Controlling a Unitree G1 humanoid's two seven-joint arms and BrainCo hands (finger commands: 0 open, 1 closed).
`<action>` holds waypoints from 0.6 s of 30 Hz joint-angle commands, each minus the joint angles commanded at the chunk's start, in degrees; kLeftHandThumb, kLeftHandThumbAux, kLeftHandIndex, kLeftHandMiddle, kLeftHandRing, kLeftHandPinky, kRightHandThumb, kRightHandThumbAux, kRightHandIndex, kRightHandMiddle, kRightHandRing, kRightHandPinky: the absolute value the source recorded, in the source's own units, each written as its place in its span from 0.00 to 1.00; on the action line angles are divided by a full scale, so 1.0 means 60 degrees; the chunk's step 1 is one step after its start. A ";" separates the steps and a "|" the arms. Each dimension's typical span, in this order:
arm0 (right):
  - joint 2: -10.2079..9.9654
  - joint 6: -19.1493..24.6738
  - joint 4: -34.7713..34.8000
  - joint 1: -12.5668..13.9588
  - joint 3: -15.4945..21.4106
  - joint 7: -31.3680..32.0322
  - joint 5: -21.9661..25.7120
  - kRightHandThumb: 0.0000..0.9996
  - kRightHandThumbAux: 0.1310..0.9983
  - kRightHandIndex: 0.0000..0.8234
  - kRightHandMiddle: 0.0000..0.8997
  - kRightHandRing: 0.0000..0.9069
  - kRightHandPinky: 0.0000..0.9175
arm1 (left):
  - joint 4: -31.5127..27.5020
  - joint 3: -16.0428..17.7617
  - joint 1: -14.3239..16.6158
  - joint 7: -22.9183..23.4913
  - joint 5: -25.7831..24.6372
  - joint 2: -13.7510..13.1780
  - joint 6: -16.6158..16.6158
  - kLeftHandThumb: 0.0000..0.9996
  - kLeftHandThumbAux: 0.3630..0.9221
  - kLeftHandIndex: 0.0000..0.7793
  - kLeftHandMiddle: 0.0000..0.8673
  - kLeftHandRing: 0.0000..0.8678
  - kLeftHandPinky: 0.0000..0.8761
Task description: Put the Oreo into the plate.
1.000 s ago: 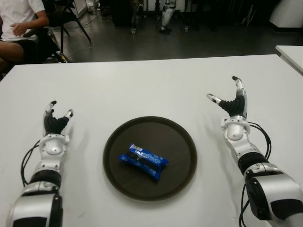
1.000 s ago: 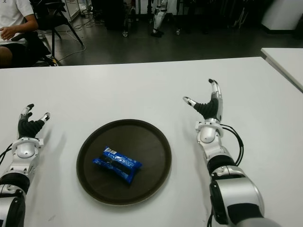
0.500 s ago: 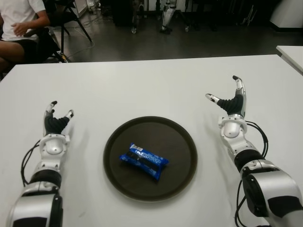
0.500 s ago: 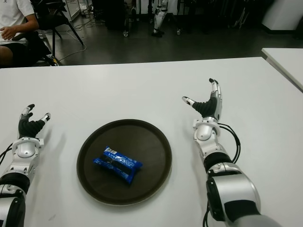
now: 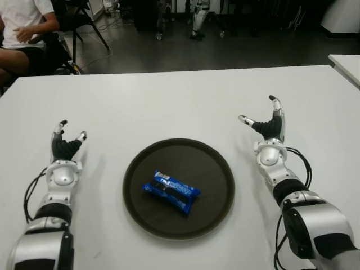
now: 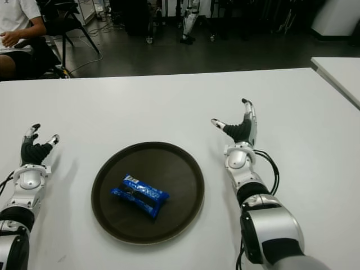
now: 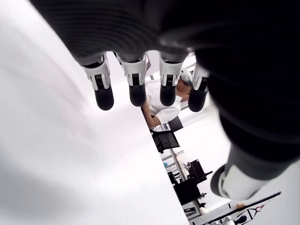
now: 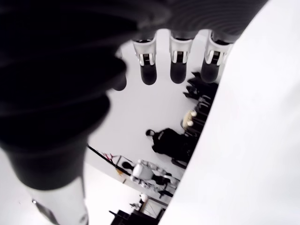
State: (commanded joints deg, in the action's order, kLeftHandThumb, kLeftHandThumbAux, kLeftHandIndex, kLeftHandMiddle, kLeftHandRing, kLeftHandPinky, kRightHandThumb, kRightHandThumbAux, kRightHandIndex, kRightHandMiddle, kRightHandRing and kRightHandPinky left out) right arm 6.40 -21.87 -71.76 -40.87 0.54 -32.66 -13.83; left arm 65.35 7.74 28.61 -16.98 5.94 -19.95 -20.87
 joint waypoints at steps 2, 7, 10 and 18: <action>0.0016 0.0033 -0.0038 -0.0008 -0.0006 -0.0006 -0.0009 0.00 0.81 0.00 0.00 0.00 0.04 | 0.0081 0.0004 0.0026 0.0018 -0.0006 -0.0019 -0.0040 0.00 0.60 0.00 0.00 0.00 0.02; 0.0053 0.0035 -0.0081 -0.0025 -0.0023 0.0009 -0.0029 0.00 0.82 0.00 0.00 0.00 0.03 | 0.0169 0.0041 0.0094 0.0118 -0.0077 -0.0022 -0.0040 0.00 0.61 0.00 0.00 0.00 0.03; 0.0058 0.0019 -0.0100 -0.0023 -0.0020 0.0040 -0.0020 0.00 0.81 0.00 0.00 0.00 0.04 | 0.0219 0.0102 0.0126 0.0171 -0.0150 -0.0009 -0.0006 0.00 0.60 0.00 0.00 0.00 0.03; 0.0093 0.0120 -0.0138 -0.0028 0.0000 0.0240 0.0015 0.00 0.82 0.00 0.00 0.00 0.06 | 0.0318 0.0165 0.0161 0.0189 -0.0262 -0.0010 0.0005 0.00 0.55 0.00 0.00 0.00 0.02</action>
State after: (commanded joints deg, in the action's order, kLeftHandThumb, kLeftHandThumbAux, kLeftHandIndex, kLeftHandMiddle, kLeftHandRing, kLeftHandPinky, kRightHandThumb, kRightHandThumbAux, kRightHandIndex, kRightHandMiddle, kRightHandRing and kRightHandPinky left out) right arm 6.96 -21.15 -72.59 -41.04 0.54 -31.22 -13.74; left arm 67.26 8.73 29.58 -15.85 4.37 -20.01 -20.84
